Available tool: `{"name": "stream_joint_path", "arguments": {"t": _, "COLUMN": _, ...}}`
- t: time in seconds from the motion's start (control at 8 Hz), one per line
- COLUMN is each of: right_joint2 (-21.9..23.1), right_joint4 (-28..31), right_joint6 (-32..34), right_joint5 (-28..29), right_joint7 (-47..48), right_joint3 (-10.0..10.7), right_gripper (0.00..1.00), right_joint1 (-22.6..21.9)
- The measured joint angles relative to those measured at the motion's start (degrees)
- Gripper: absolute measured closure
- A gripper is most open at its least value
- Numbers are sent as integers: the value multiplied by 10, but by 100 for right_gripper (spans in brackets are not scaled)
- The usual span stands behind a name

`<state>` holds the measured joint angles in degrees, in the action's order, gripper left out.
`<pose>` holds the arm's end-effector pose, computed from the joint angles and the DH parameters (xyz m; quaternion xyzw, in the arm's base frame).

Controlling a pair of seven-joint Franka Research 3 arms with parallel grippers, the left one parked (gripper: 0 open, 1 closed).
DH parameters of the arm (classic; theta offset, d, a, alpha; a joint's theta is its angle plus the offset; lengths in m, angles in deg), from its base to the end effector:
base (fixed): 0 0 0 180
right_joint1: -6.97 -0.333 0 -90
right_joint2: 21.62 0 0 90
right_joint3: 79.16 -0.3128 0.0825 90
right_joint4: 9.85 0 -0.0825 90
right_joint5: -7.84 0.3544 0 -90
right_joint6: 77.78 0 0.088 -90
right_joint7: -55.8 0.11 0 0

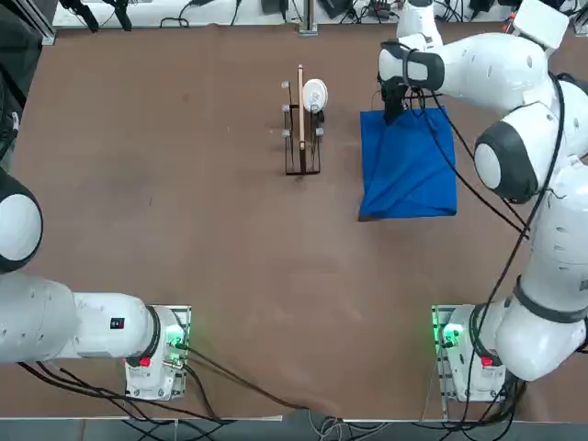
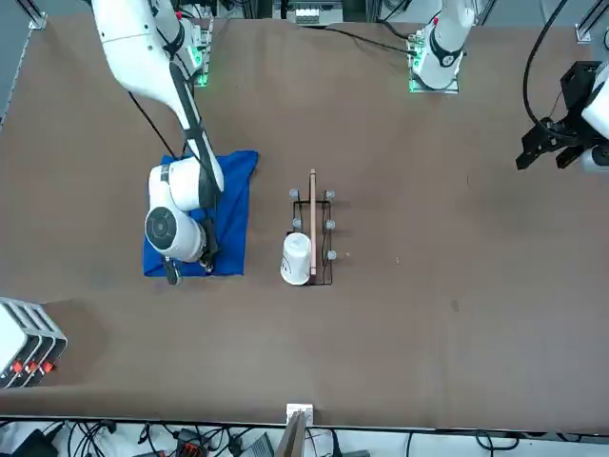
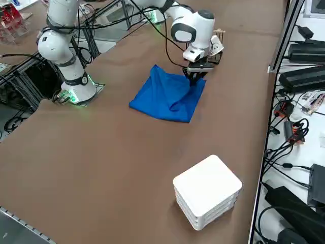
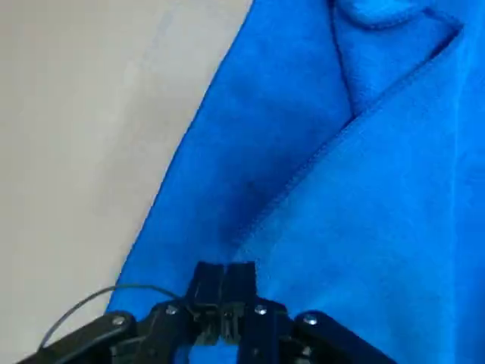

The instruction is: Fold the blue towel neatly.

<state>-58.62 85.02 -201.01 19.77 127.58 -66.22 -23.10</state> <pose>0.6087 0.2145 0.2443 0.8648 -0.4977 -0.0561 0.0352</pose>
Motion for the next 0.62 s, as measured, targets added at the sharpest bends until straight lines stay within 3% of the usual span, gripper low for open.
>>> {"name": "stream_joint_path", "arguments": {"t": 0.62, "right_joint2": 14, "right_joint4": -40, "right_joint6": 6, "right_joint5": -1, "right_joint7": -43, "right_joint3": -1, "right_gripper": 98, "right_joint1": -14}}
